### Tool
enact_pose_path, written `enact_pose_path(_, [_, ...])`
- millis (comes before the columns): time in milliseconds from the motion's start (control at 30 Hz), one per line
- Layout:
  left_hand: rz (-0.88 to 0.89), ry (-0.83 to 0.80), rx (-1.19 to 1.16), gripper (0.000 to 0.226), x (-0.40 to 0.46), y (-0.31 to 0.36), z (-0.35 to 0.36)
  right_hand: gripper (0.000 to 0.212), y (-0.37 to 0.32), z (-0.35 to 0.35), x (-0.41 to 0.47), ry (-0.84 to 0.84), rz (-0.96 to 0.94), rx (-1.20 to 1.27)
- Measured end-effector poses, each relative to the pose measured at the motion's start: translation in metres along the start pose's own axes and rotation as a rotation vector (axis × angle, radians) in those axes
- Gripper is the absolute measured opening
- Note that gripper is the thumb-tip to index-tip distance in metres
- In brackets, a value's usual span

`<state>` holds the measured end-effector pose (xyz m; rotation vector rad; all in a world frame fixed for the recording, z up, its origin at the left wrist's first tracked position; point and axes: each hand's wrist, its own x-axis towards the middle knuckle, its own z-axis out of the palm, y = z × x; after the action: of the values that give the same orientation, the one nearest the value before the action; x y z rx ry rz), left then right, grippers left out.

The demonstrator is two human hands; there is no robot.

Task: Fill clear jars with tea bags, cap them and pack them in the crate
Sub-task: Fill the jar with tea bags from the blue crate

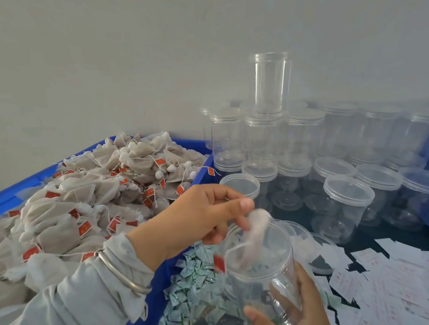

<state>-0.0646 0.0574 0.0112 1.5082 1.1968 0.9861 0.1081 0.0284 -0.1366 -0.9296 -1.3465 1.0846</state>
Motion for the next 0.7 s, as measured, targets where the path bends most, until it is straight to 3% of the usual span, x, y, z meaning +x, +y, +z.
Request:
enact_pose_path(100, [0.056,0.099,-0.125,0.054,0.002,0.001,-0.001,0.121,-0.002,0.001,-0.001,-0.016,0.003,-0.021])
enact_pose_path(167, [0.055,0.180,-0.154,0.051,0.003,0.002,-0.003,0.118,-0.002,0.002,-0.002,-0.011,0.005,-0.032])
enact_pose_path(300, [0.015,0.360,-0.150,0.019,0.011,-0.002,-0.021,0.118,-0.001,0.000,-0.001,-0.022,0.008,-0.065])
enact_pose_path(433, [0.001,0.731,0.035,0.014,0.017,-0.015,-0.068,0.118,-0.003,0.000,-0.001,-0.025,0.025,-0.060])
enact_pose_path(533, [-0.079,0.929,0.363,0.016,0.016,-0.036,-0.103,0.117,-0.005,0.001,-0.001,-0.024,0.016,-0.038])
enact_pose_path(600, [-0.162,0.907,0.614,0.016,0.017,-0.054,-0.116,0.122,-0.005,0.001,-0.001,-0.035,0.021,-0.063])
enact_pose_path(700, [-0.330,0.678,0.854,0.028,0.020,-0.079,-0.119,0.122,-0.007,0.001,0.000,-0.059,0.023,-0.117])
